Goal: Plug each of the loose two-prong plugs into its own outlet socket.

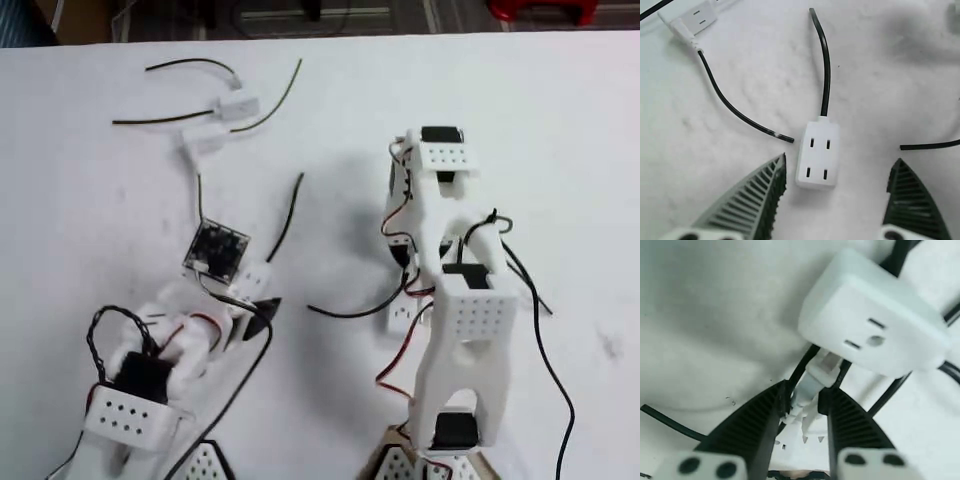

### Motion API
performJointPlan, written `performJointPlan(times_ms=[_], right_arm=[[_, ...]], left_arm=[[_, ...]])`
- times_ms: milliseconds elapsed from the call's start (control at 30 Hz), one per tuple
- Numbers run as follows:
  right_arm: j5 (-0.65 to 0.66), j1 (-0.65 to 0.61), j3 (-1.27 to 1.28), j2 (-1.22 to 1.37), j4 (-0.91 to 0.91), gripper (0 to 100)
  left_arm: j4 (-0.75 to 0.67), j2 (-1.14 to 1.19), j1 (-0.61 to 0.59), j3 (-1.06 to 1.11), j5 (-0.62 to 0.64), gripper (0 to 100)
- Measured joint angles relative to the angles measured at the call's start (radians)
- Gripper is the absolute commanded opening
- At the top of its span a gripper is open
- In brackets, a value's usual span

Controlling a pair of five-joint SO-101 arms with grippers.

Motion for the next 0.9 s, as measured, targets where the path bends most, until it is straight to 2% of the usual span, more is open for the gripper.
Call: performJointPlan(times_ms=[233, 333, 500, 633, 733, 800, 900], right_arm=[[0.0, -0.097, -0.121, -0.141, 0.0, 10.1], [0.0, -0.186, -0.175, -0.212, 0.002, 10.1], [0.006, -0.373, -0.258, -0.25, 0.006, 10.1], [0.006, -0.506, -0.307, -0.239, -0.011, 10.1], [0.008, -0.557, -0.351, -0.175, -0.014, 10.5], [0.008, -0.548, -0.359, -0.135, 0.003, 10.5], [0.008, -0.45, -0.327, -0.126, 0.006, 10.6]], left_arm=[[0.0, -0.003, 0.0, 0.0, 0.0, 32], [0.0, -0.003, -0.064, 0.0, 0.006, 32], [0.0, -0.003, -0.296, -0.009, 0.106, 32], [0.0, -0.006, -0.571, -0.012, 0.141, 32], [0.0, -0.006, -0.793, -0.012, 0.144, 32], [0.0, -0.006, -0.858, -0.012, 0.146, 32], [0.0, -0.006, -0.836, -0.012, 0.144, 32]])
